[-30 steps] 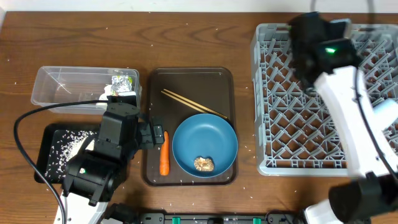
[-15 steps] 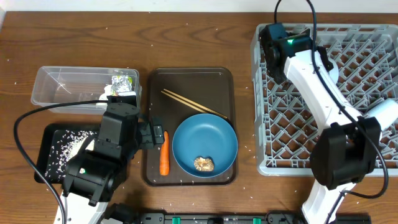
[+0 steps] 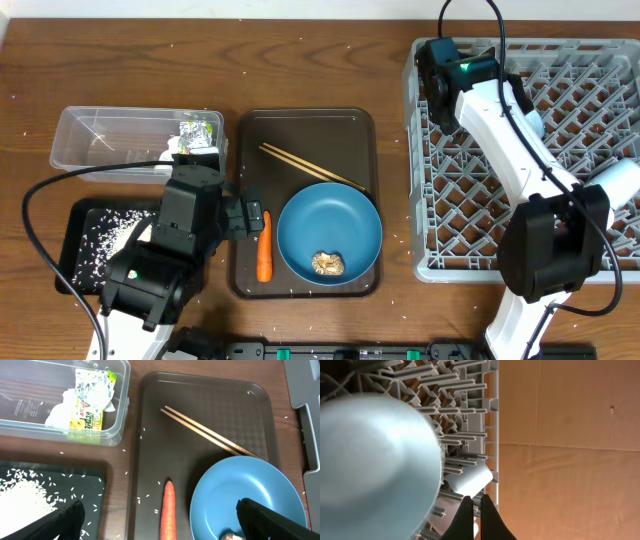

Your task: Sort waste into correct bins and load items into the dishwasher rack

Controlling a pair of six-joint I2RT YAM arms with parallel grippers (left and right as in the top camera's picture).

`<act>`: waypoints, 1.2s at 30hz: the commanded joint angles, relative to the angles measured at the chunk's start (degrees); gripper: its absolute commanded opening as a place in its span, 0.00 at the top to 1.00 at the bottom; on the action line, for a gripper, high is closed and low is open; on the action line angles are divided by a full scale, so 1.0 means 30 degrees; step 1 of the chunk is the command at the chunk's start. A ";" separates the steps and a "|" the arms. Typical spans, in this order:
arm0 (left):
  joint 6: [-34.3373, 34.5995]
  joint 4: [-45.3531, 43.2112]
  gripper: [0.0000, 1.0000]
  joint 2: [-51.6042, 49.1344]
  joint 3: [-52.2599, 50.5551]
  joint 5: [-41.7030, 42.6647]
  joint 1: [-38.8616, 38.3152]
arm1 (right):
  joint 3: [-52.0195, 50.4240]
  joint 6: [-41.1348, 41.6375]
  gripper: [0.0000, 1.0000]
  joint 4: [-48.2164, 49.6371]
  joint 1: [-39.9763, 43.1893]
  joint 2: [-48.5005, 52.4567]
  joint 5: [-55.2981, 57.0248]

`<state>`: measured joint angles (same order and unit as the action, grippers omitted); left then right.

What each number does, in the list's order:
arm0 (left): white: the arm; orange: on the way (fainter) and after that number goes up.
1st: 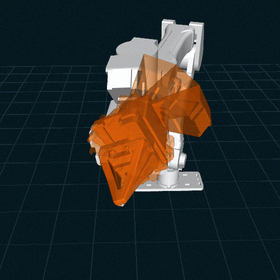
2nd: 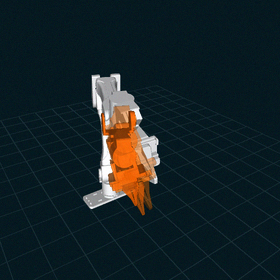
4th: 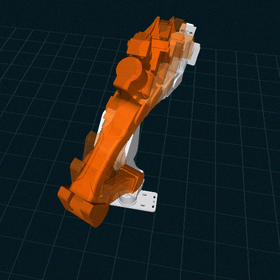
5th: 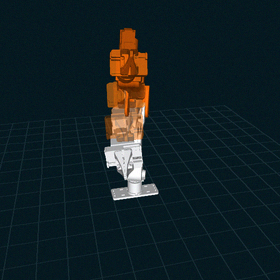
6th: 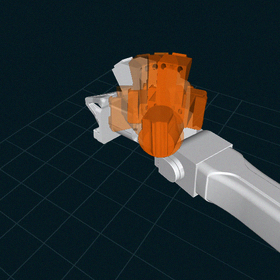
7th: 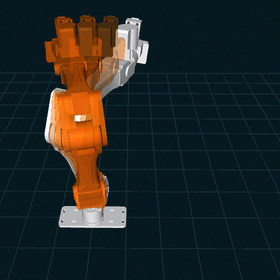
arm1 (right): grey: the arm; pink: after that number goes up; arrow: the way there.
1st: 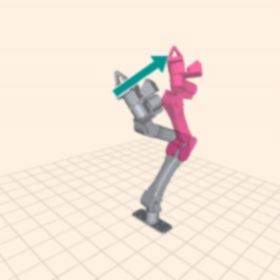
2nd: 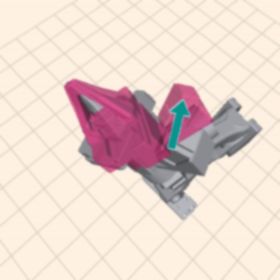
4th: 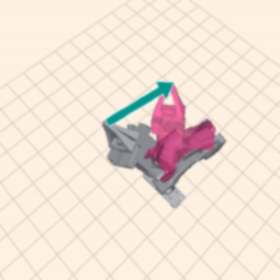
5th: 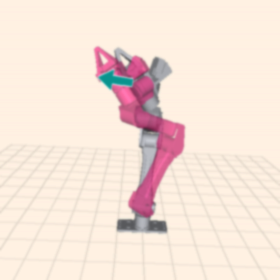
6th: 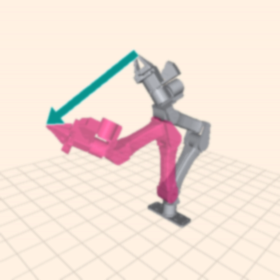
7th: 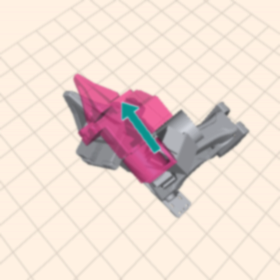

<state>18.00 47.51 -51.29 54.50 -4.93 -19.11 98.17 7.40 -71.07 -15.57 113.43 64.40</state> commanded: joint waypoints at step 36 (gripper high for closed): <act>-0.0102 0.0007 0.02 0.0000 0.0160 -0.0233 0.0095 | -0.0182 -0.2914 0.56 0.1341 0.1989 0.0036 -1.5300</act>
<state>18.00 47.51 -51.29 54.50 -4.93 -19.11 98.13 1.08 -66.72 -9.82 113.43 23.09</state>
